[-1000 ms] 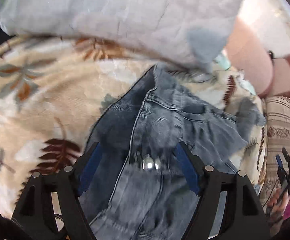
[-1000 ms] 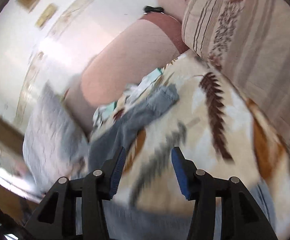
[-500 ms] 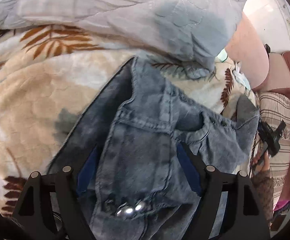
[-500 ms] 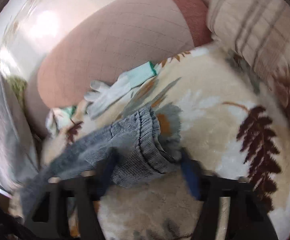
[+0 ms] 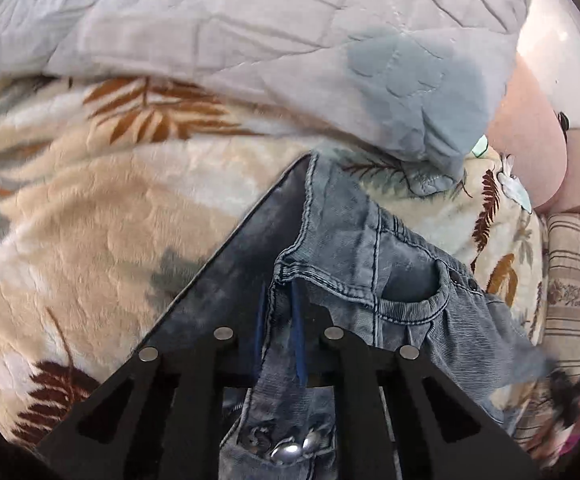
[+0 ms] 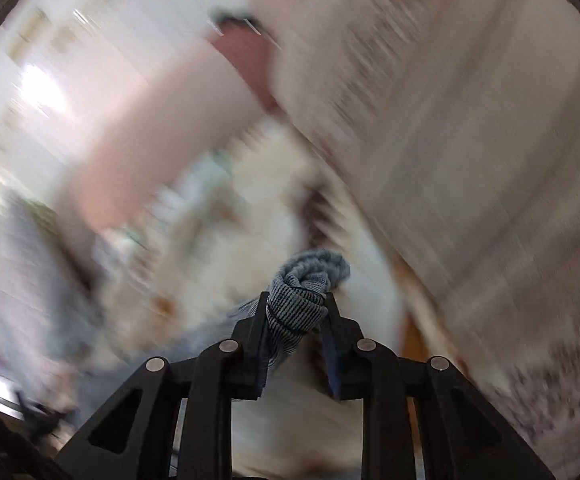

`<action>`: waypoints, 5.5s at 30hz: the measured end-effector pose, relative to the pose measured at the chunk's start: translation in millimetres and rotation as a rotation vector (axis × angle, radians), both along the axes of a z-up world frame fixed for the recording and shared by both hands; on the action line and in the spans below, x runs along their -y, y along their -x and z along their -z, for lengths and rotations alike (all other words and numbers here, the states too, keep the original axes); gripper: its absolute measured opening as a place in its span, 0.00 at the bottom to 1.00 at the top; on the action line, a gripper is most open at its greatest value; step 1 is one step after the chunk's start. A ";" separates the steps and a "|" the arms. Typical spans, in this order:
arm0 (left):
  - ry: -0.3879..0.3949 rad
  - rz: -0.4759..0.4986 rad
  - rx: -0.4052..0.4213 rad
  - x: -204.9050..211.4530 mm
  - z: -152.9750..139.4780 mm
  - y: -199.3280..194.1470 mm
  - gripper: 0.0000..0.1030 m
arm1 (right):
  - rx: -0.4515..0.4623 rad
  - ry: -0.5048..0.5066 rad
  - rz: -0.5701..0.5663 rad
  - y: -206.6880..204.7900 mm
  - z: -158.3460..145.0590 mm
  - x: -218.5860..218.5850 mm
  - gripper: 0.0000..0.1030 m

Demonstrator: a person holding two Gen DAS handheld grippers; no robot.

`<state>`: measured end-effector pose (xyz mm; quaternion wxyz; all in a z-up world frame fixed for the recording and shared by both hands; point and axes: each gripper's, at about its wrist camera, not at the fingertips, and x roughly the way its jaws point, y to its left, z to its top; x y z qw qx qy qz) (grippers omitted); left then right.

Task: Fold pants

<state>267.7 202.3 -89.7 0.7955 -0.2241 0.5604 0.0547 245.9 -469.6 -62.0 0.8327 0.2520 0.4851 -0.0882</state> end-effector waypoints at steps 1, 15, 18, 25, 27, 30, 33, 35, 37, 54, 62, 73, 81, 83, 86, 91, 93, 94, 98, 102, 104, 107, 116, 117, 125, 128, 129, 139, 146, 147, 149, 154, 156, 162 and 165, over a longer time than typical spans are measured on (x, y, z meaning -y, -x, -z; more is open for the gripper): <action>0.006 -0.006 0.005 -2.6 -2.9 2.1 0.10 | -0.063 0.016 0.001 5.6 12.7 -0.1 0.30; -0.037 0.126 -0.048 9.9 -3.9 -42.7 0.74 | -0.102 0.205 -0.066 -46.0 0.6 -6.9 0.75; 0.071 0.117 -0.064 14.7 11.4 -49.3 0.72 | -0.152 0.157 -0.110 -43.8 25.1 -11.5 0.45; -0.029 0.148 0.120 41.9 -21.2 -39.6 0.07 | 0.171 0.132 -0.074 -35.9 -50.9 -11.9 0.15; -0.082 0.091 0.145 29.7 -26.4 -46.4 0.01 | 0.225 0.122 -0.028 -48.7 -64.3 -4.9 0.15; -0.119 0.063 0.074 17.9 -15.2 -61.4 0.01 | 0.171 0.136 0.001 -83.9 -48.2 -10.4 0.16; -0.035 0.059 0.044 9.9 -9.7 -63.4 0.01 | -0.010 0.192 0.030 -111.7 -2.3 -17.6 0.23; 0.007 0.073 0.044 6.1 -12.9 -61.0 0.03 | -0.043 0.207 0.043 -113.2 11.9 -20.6 0.24; 0.026 0.106 0.032 4.6 -16.4 -61.7 0.30 | 0.000 0.209 0.048 -99.6 5.7 -21.6 0.25; 0.068 0.265 -0.027 46.5 11.0 -40.5 0.65 | 0.180 -0.180 0.178 65.4 -4.6 -24.0 0.60; 0.143 0.142 0.073 39.6 1.2 -40.5 0.10 | 0.168 -0.205 0.145 -10.2 0.9 -21.8 0.07; -0.050 0.047 0.063 14.1 4.5 -48.4 0.07 | -0.014 -0.079 0.178 -15.5 1.9 -15.8 0.10; -0.047 0.083 0.067 5.9 -14.0 -31.7 0.23 | 0.095 -0.012 0.145 43.3 -32.7 -10.6 0.33; -0.022 0.054 0.092 -3.1 -24.2 -29.8 0.33 | 0.172 0.043 0.087 41.7 -60.5 -12.8 0.49; 0.071 0.040 0.058 -10.7 -20.4 -41.4 0.65 | 0.169 0.032 -0.010 10.6 -67.3 -11.7 0.66; 0.050 0.104 -0.070 18.7 10.0 -66.7 0.65 | 0.032 0.061 -0.018 -57.9 -31.3 -3.8 0.66; 0.049 0.130 -0.077 26.6 16.2 -71.1 0.65 | -0.003 0.092 -0.020 -77.7 -15.6 -4.8 0.66; 0.050 0.140 -0.079 30.6 19.7 -74.7 0.65 | -0.030 0.098 -0.038 -88.0 -5.6 -6.6 0.66; 0.045 0.177 -0.059 45.2 20.0 -86.5 0.47 | -0.097 0.246 -0.105 -106.8 9.0 -25.9 0.27; -0.078 0.206 0.058 58.4 -16.5 -92.1 0.02 | 0.085 0.216 -0.068 -107.9 -36.1 -21.2 0.11; -0.192 0.182 0.127 56.8 -31.1 -96.7 0.02 | 0.176 0.170 -0.007 -109.6 -54.9 -10.9 0.11; -0.216 0.163 0.061 49.4 -16.1 -103.2 0.02 | 0.082 0.211 0.003 -131.6 -34.8 -13.6 0.11; 0.008 0.150 0.015 21.1 -14.1 -98.9 0.63 | 0.039 0.114 -0.010 -137.5 -4.7 0.2 0.52; 0.005 0.159 0.014 11.5 -17.2 -96.2 0.64 | 0.044 0.117 -0.017 -138.4 -8.1 1.5 0.56; -0.057 0.237 -0.058 61.8 10.1 -106.4 0.30 | -0.052 0.194 -0.149 -154.9 1.9 -13.7 0.10; -0.141 0.226 -0.009 76.0 -3.5 -99.0 0.01 | -0.024 0.287 -0.170 -144.2 -15.2 -25.9 0.10; -0.186 0.221 0.010 78.7 -11.7 -96.2 0.01 | -0.003 0.296 -0.163 -139.6 -23.3 -26.1 0.10; -0.237 0.131 0.275 54.0 -115.1 -14.4 0.01 | 0.257 0.259 -0.124 -47.5 -116.2 -34.2 0.10; -0.211 0.093 0.329 39.7 -127.9 64.1 0.01 | 0.299 0.217 -0.117 43.7 -123.7 -42.7 0.10; -0.206 0.088 0.330 37.3 -126.6 75.3 0.01 | 0.295 0.212 -0.114 56.6 -121.1 -42.5 0.10; -0.196 0.082 0.333 39.2 -122.6 93.0 0.01 | 0.288 0.207 -0.110 82.0 -116.0 -43.0 0.10; -0.178 0.090 0.331 43.7 -113.7 140.4 0.01 | 0.296 0.195 -0.115 142.7 -101.7 -43.3 0.11; -0.165 0.096 0.319 43.9 -105.8 160.9 0.01 | 0.292 0.197 -0.119 169.0 -94.3 -45.6 0.11; -0.111 0.097 0.236 38.3 -68.5 207.1 0.01 | 0.239 0.207 -0.121 224.7 -63.2 -50.5 0.11; -0.092 0.092 0.199 35.9 -53.2 221.7 0.01 | 0.201 0.204 -0.108 241.0 -45.5 -49.9 0.11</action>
